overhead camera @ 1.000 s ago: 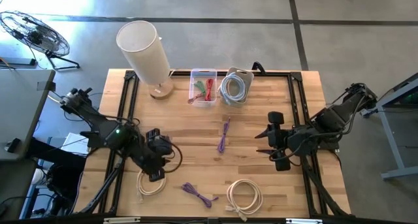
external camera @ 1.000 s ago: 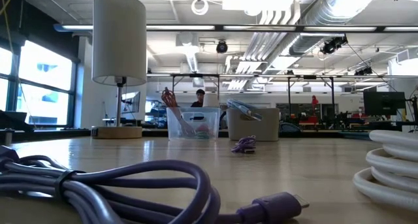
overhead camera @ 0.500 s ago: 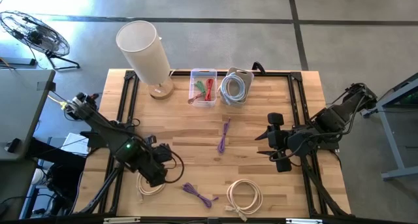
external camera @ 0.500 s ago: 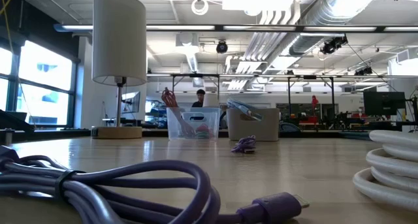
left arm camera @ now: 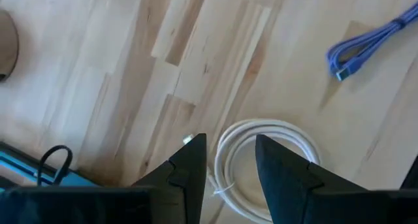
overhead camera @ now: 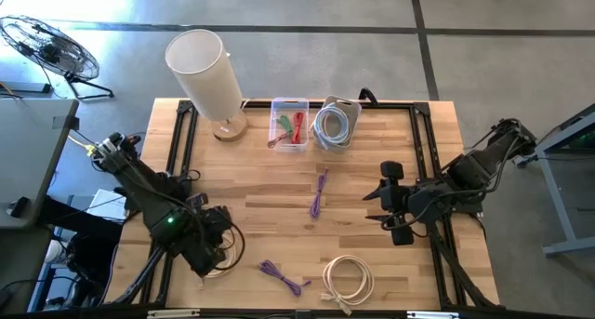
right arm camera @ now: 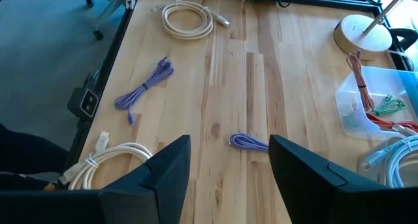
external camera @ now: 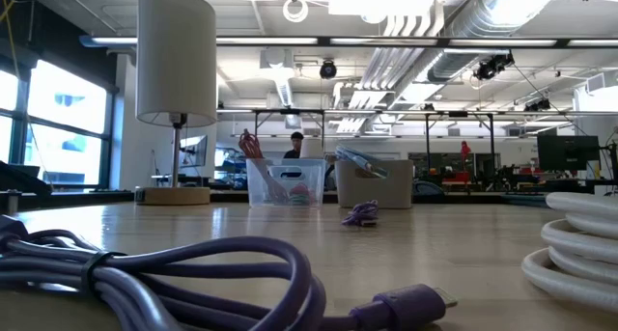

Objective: Pick & Place USB Port
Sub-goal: Put the left light brown usb cable into the white bin

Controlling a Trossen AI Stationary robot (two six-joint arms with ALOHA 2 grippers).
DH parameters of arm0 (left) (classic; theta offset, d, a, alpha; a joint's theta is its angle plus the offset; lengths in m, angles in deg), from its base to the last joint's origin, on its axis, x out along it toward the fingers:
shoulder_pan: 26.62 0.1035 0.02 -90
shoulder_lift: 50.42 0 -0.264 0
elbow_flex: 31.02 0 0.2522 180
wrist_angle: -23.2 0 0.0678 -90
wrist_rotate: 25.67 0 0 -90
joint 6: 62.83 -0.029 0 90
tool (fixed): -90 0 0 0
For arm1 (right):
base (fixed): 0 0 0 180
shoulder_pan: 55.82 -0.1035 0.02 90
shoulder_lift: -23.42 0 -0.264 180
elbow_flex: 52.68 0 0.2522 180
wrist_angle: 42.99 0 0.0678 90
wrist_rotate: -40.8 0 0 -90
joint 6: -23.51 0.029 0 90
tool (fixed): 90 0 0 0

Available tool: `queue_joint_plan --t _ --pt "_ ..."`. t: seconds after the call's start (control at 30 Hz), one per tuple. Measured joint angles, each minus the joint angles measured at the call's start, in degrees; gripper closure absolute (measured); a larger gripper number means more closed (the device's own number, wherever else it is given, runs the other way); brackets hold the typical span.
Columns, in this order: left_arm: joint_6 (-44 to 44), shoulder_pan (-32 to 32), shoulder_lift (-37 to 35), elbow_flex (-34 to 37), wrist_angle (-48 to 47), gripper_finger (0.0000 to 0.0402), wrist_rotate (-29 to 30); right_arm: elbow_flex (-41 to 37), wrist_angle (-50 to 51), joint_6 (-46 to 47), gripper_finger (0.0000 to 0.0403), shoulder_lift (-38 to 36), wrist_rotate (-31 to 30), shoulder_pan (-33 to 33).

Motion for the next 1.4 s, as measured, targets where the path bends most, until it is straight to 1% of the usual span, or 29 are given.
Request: queue_joint_plan --t 0.1,0.2,0.37,0.43,0.6,0.7,0.87,1.03,1.17,1.23,1.3,1.4 --pt "-0.05 -1.37 0.00 0.00 0.21 0.0275 -0.72 0.00 -0.05 0.15 0.0203 0.29 0.08 0.00" --pt "0.51 -2.56 0.00 0.00 0.77 0.0275 -2.83 0.00 -0.07 0.11 0.0203 0.57 0.02 0.00" --pt "1.17 -3.49 0.00 0.00 4.45 0.0275 -9.48 -0.04 -1.01 0.18 0.0203 1.01 -0.12 0.00" --pt "1.09 -3.82 0.00 0.00 5.58 0.0275 -10.78 -0.04 -2.30 0.16 0.0203 1.10 -0.26 0.11" --pt "-1.69 -3.89 0.00 0.00 9.10 0.0275 -10.79 -0.04 -4.27 0.13 0.0203 1.16 -0.36 0.15" --pt "-3.75 -3.88 0.00 0.39 8.96 0.0275 -10.94 -0.04 -5.69 0.32 0.0203 1.17 -2.48 0.15" --pt "-6.25 -3.84 0.04 3.37 8.89 0.0275 -15.05 -0.04 -9.55 1.20 0.0203 1.18 -3.01 0.17" --pt "-6.06 -4.64 0.04 6.61 11.41 0.0275 -15.48 -0.04 -13.27 2.91 0.0203 1.33 -2.66 0.12" --pt "-6.04 -4.60 0.04 9.10 14.40 0.0275 -20.08 -0.04 -13.93 4.72 0.0203 2.23 -0.73 -0.19" --pt "-5.87 -4.60 0.04 9.88 15.47 0.0275 -21.30 -0.04 -13.92 5.43 0.0203 2.96 -0.22 -0.42" --pt "-5.95 -4.60 0.04 10.33 16.79 0.0275 -20.85 -0.04 -13.92 5.66 0.0203 3.67 0.40 -0.58" --pt "-5.91 -4.60 0.04 10.34 16.27 0.0275 -19.82 -0.04 -13.90 5.85 0.0203 4.68 1.25 -1.03"
